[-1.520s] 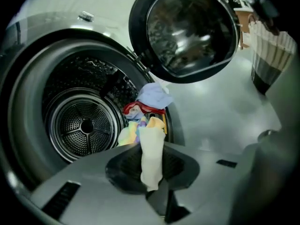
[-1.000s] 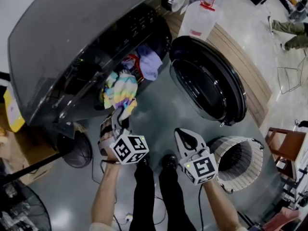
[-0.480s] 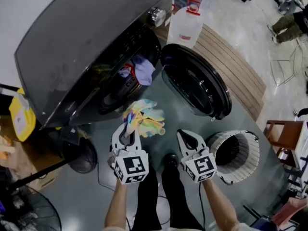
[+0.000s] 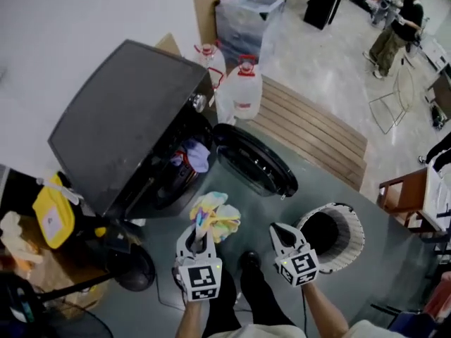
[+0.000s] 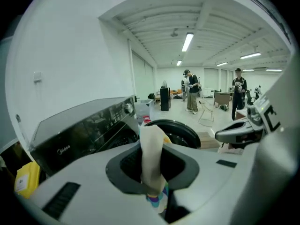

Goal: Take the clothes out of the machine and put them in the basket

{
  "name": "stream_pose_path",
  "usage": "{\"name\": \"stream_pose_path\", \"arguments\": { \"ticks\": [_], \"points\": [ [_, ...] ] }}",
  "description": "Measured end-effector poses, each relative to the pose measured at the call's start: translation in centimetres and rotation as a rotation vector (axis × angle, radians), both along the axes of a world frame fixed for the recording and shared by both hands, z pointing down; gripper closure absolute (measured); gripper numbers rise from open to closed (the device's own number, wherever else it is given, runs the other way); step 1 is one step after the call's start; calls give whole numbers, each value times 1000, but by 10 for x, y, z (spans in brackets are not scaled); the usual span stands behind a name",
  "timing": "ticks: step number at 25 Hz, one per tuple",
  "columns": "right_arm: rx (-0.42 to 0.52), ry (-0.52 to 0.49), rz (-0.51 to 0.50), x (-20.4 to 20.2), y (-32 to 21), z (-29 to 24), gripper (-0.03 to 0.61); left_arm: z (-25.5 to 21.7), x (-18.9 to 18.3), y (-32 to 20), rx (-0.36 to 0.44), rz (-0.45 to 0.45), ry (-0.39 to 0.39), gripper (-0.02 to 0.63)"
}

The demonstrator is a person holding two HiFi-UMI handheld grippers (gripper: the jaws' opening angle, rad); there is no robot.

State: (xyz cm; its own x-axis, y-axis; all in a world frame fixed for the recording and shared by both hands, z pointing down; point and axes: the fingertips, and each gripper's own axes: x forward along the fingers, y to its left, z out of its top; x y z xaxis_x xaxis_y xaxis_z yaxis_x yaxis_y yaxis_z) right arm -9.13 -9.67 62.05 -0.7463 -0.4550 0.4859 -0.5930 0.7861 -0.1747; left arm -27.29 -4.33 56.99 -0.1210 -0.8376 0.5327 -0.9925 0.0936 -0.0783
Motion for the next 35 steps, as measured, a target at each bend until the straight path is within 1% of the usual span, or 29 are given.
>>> {"name": "stream_pose_path", "arguments": {
  "ticks": [7,10,14,16,19,21,24,29,33,35],
  "points": [
    [80,-18,106,37,-7,-89,556,-130,23,-22,134,74,-25,545],
    [109,-35,155,51,-8,-128,556,-172,34,-21,167,105,-19,545],
    [175,-55,217,66,-15,-182,557,-211,54,-24,203,162,-16,545],
    [207,-59,251,76,-16,-204,556,-220,66,-28,210,207,-4,545],
    [242,-65,308,103,-10,-226,557,-222,90,-28,218,268,17,545],
    [260,-78,371,123,-10,-242,556,-226,106,-33,223,316,31,546],
    [273,-92,490,159,-6,-257,556,-228,137,-40,212,413,58,545],
    [297,-54,654,224,11,-271,557,-233,201,-52,202,577,124,545],
    [310,-11,786,284,33,-274,557,-244,263,-69,209,707,172,546],
    [318,8,851,314,47,-276,557,-255,299,-76,225,777,195,546]
  ]
}}
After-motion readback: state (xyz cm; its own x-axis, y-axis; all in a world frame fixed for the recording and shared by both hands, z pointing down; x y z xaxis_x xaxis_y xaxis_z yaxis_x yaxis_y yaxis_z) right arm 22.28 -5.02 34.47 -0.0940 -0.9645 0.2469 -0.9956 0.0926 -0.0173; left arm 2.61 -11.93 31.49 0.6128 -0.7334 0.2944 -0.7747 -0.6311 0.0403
